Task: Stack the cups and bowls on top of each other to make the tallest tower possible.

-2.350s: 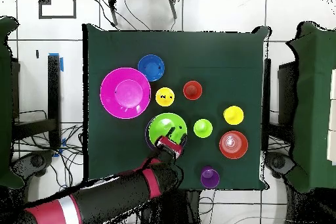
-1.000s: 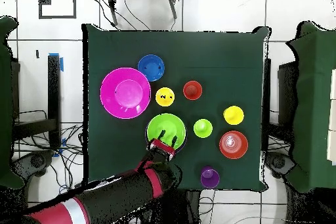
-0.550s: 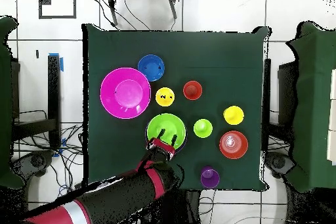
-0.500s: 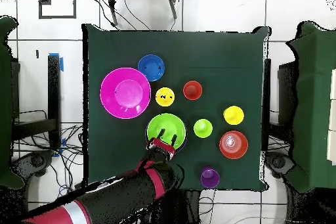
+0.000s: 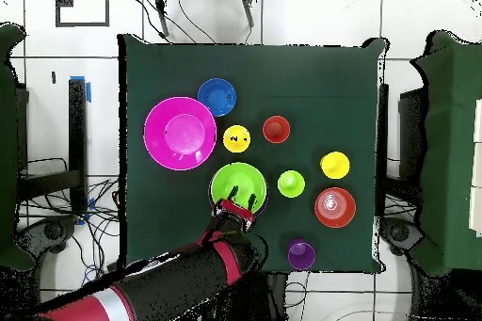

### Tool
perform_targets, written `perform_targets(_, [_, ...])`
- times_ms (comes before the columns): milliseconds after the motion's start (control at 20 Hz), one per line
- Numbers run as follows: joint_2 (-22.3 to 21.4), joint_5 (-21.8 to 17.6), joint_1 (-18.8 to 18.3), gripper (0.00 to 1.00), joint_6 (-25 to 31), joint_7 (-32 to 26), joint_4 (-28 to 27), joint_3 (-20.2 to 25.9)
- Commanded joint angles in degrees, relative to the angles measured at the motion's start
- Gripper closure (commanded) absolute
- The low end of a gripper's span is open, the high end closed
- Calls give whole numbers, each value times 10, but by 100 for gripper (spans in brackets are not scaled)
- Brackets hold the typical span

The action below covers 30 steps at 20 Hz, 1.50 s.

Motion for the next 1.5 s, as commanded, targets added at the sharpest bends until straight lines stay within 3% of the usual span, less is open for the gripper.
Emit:
perform_targets(50, [3, -31, -21, 0, -18, -4, 0, 89])
perform_targets(750, [-18, -78, -45, 0, -28, -8, 16, 83])
perform_targets(1500, [4, -65, -48, 0, -56, -16, 11, 83])
